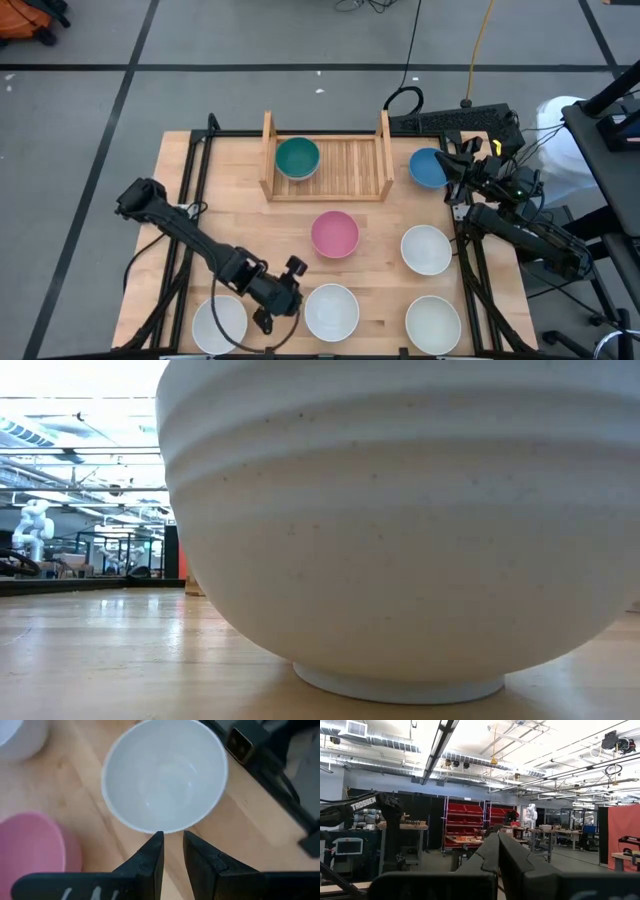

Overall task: Place and stack bowls onto a shelf
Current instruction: Stack the white bowl on top of the green bowl on the shelf

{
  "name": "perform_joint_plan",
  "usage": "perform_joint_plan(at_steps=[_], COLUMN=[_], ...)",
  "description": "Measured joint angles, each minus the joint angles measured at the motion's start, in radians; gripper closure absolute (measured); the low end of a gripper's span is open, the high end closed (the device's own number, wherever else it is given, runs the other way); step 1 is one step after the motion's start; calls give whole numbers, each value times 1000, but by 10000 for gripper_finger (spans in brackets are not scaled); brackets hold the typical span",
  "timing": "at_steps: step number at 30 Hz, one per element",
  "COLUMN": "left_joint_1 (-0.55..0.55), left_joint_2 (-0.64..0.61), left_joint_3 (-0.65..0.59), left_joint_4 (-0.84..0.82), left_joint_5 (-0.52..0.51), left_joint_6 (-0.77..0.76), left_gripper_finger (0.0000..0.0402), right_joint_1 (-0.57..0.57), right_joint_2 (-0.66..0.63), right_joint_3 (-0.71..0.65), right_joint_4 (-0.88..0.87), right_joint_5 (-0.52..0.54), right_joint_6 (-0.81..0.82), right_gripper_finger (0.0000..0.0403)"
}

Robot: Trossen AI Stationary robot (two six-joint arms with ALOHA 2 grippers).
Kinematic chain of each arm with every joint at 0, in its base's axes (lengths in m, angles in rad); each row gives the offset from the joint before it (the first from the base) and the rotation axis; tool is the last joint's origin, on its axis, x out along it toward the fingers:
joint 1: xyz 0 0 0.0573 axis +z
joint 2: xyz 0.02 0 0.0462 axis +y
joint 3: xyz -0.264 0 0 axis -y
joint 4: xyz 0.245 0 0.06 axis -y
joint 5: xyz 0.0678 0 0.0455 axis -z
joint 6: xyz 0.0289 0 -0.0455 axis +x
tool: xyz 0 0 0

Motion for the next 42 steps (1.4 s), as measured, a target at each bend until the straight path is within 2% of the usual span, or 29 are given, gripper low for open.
perform_joint_plan(at_steps=[11,17,23,32,36,42], left_joint_1=[-33,-46,-37,-17,-9,-3], left_joint_2=[79,83,87,114,114,135], left_joint_3=[-1,0,0,0,2,2], left_joint_4=[18,46,50,92,128,132], left_joint_5=[-2,-34,-45,0,58,62], left_joint_6=[249,501,609,646,625,635], left_gripper_finger=[323,323,323,323,323,323], right_joint_1=[0,0,0,0,0,0], right_joint_2=[0,0,0,0,0,0], right_joint_3=[0,0,0,0,0,0], right_joint_4=[7,7,7,7,7,7], right_joint_5=[0,0,0,0,0,0], right_joint_6=[0,0,0,1,1,0], right_gripper_finger=[403,403,403,403,403,403])
